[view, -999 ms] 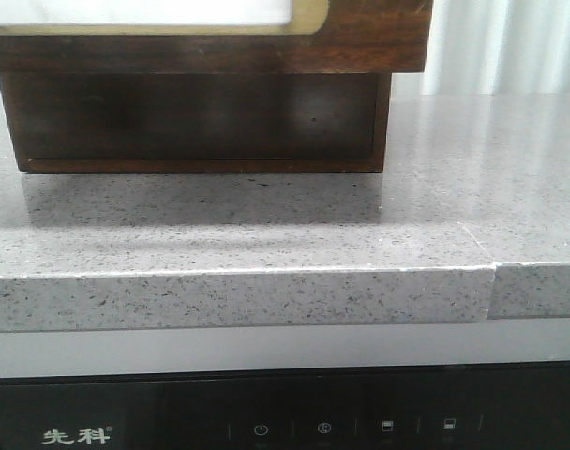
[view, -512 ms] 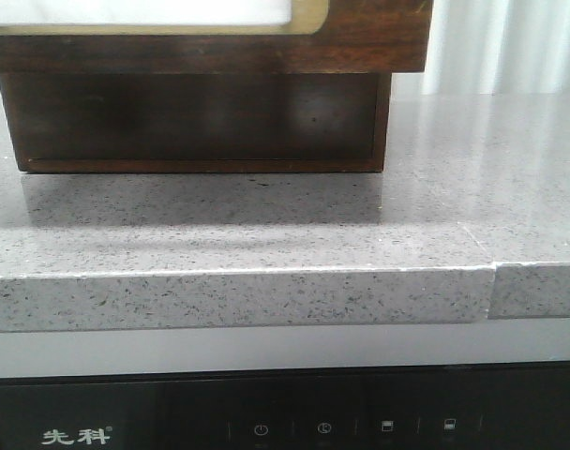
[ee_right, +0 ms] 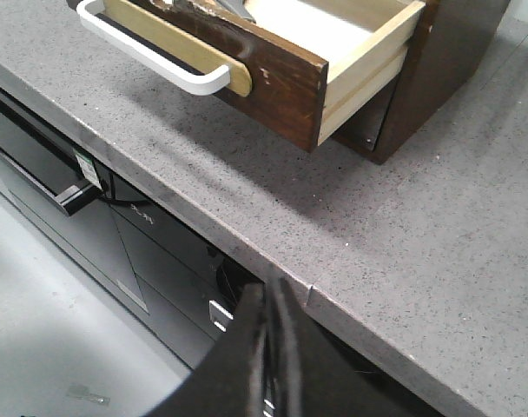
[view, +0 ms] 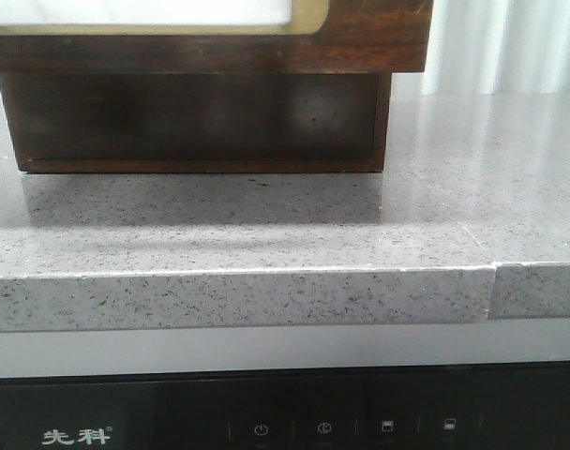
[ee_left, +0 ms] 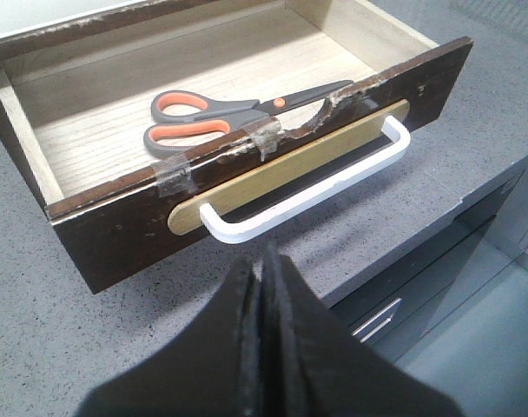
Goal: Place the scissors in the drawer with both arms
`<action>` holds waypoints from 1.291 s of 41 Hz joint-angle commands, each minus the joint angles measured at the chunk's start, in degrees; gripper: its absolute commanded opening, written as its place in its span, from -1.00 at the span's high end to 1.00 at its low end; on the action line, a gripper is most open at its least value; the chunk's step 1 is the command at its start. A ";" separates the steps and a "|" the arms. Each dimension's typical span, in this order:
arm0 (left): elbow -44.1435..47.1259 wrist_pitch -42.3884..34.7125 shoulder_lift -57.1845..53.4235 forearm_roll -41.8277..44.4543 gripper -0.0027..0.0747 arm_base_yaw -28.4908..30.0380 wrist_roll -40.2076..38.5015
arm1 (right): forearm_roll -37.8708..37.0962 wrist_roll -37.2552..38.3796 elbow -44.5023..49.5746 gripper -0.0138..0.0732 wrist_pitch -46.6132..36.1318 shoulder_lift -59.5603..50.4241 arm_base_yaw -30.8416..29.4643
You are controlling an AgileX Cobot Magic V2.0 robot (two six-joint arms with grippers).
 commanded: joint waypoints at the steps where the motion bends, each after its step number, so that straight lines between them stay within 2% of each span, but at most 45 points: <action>1: -1.79 -3.82 0.51 -0.88 0.98 -0.39 -0.51 | -0.40 0.20 -1.24 0.84 -3.94 0.53 -0.19; 9: -0.02 -4.42 -1.35 -0.88 0.98 0.85 -0.51 | -0.35 0.20 -1.24 0.84 -4.00 0.53 -0.19; 15: 4.49 -8.29 -5.92 2.70 0.98 7.65 -0.51 | -0.35 0.20 -1.24 0.84 -3.94 0.53 -0.19; 21: 15.68 -18.94 -14.54 4.85 0.98 16.91 -0.51 | -0.35 0.20 -1.24 0.84 -4.00 0.53 -0.19; 30: 37.80 -34.85 -28.46 4.78 0.98 25.81 -0.51 | -0.35 0.20 -1.24 0.84 -4.00 0.53 -0.19; 37: 51.07 -44.55 -35.87 3.14 0.98 28.85 -0.51 | -0.35 0.20 -1.24 0.84 -4.00 0.53 -0.19; 41: 55.75 -50.45 -36.08 1.52 0.98 29.68 -0.51 | -0.35 0.20 -1.24 0.84 -3.92 0.53 -0.19; 48: 60.62 -59.19 -36.31 0.15 0.98 29.92 -0.51 | -0.35 0.20 -1.24 0.84 -3.99 0.53 -0.19; 53: 60.63 -59.86 -36.31 0.01 0.98 29.13 -0.51 | -0.35 0.20 -1.24 0.84 -3.99 0.53 -0.19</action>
